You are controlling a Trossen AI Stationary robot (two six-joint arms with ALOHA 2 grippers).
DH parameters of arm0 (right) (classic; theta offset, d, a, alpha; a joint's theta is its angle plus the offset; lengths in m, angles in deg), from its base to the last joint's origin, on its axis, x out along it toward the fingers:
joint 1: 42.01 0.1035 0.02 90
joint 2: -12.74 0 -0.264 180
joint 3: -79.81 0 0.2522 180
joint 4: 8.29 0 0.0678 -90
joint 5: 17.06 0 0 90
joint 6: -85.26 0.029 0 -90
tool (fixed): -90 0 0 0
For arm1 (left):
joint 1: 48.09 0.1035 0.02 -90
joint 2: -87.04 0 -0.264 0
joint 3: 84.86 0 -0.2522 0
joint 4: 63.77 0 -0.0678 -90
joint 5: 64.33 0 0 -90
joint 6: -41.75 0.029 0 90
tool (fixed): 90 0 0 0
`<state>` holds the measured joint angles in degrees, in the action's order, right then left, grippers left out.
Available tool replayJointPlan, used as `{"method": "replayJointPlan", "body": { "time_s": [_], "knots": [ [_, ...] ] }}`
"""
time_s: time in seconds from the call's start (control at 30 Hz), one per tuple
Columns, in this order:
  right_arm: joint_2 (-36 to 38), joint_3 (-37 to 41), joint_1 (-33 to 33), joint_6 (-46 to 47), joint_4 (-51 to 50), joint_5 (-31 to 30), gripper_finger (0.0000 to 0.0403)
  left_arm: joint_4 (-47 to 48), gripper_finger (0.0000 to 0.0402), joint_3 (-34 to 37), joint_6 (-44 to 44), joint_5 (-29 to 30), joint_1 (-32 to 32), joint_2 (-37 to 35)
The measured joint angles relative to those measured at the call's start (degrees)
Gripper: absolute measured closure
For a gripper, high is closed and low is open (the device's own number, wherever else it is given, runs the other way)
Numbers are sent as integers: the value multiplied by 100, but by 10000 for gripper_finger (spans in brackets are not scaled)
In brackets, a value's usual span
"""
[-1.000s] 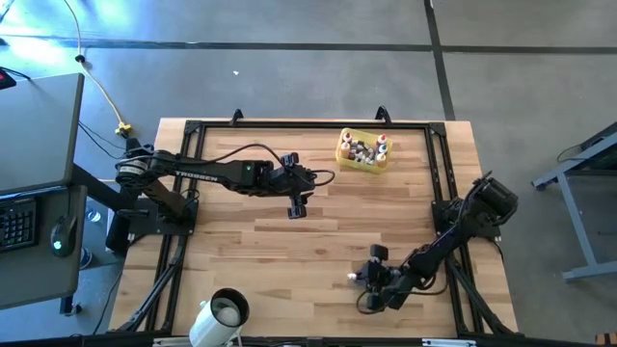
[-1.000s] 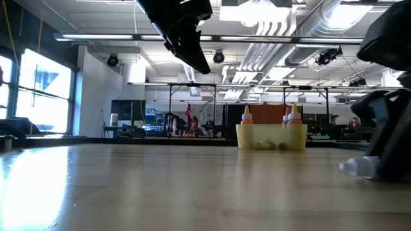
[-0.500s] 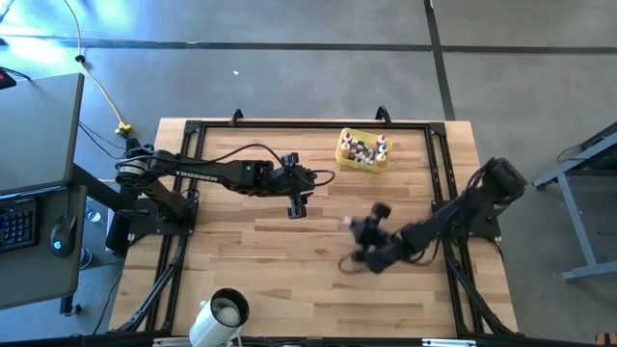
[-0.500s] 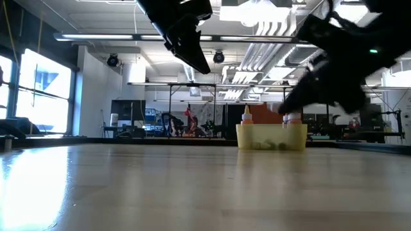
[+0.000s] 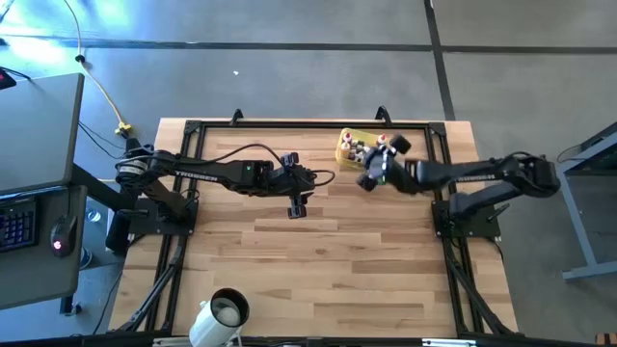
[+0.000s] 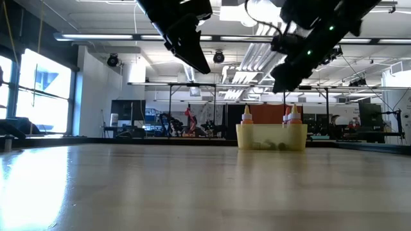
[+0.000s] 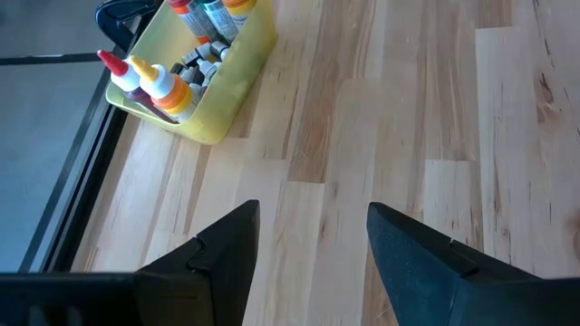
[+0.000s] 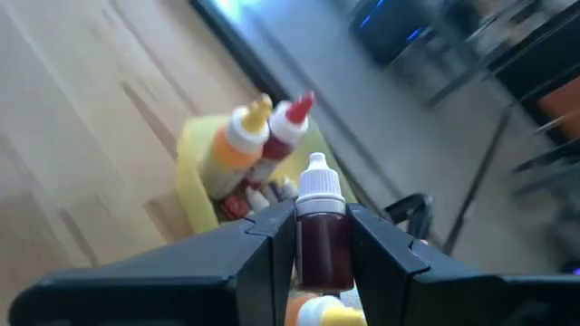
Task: Pick & Place food coloring
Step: Put the small orange food coloring bottle into the yellow bin, then return to Home Position
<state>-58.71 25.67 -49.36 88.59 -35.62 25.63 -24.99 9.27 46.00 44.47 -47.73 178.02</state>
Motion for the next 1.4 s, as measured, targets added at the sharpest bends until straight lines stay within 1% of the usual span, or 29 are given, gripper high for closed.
{"method": "replayJointPlan", "body": {
  "time_s": [0.13,0.2,0.23,0.37,0.53,0.57,0.63,0.7,0.73,0.8,0.87,1.0,1.07,1.1,1.17,1.23,1.27,1.33,1.4],
  "knots": [
    [-186,0,-1034,-613,277,1283,313,-1,199,-1,0,-1,0,0],
    [-326,0,-1390,-848,481,1707,310,-2,199,-1,0,-1,0,0],
    [-401,0,-1530,-948,628,1823,306,0,199,-1,-2,-1,0,0],
    [-737,-2,-1904,-1206,1124,1996,280,0,199,-1,-2,-3,0,0],
    [-884,-2,-1910,-1386,1484,2040,245,-1,199,-1,-2,41,0,0],
    [-860,-12,-1850,-1401,1511,1994,240,4,199,-5,-4,174,0,0],
    [-735,-114,-1669,-1392,1411,1833,233,122,199,-72,-80,671,-2,-3],
    [-513,-298,-1434,-1390,1200,1829,230,348,199,-120,-235,1256,0,-111],
    [-375,-408,-1305,-1391,1011,1944,230,494,199,-129,-332,1500,2,-185],
    [-67,-656,-1032,-1391,390,2263,231,856,199,-143,-532,1666,7,-372],
    [258,-929,-759,-1385,-348,2433,235,1429,199,-139,-734,1798,2,-594],
    [1002,-1407,-276,-960,-1824,2247,241,2845,199,-139,-1455,2469,-1,-1280],
    [1375,-1441,-88,-461,-2241,2235,242,3519,199,-139,-1985,2704,2,-1637],
    [1594,-1376,-8,-288,-2287,2247,241,3766,199,-137,-2195,2795,2,-1801],
    [2030,-1097,149,-259,-2227,2268,240,4111,199,-127,-2435,2962,2,-2143],
    [2507,-662,273,-343,-1940,2194,241,4124,199,10,-2398,2962,2,-2545],
    [2735,-425,317,-340,-1715,2124,242,4072,199,121,-2365,2872,2,-2754],
    [3233,83,375,-342,-1229,2066,243,3844,199,459,-2289,2490,2,-3228],
    [3698,520,395,-444,-727,2101,243,3395,199,910,-2242,2084,2,-3761]
  ]
}}
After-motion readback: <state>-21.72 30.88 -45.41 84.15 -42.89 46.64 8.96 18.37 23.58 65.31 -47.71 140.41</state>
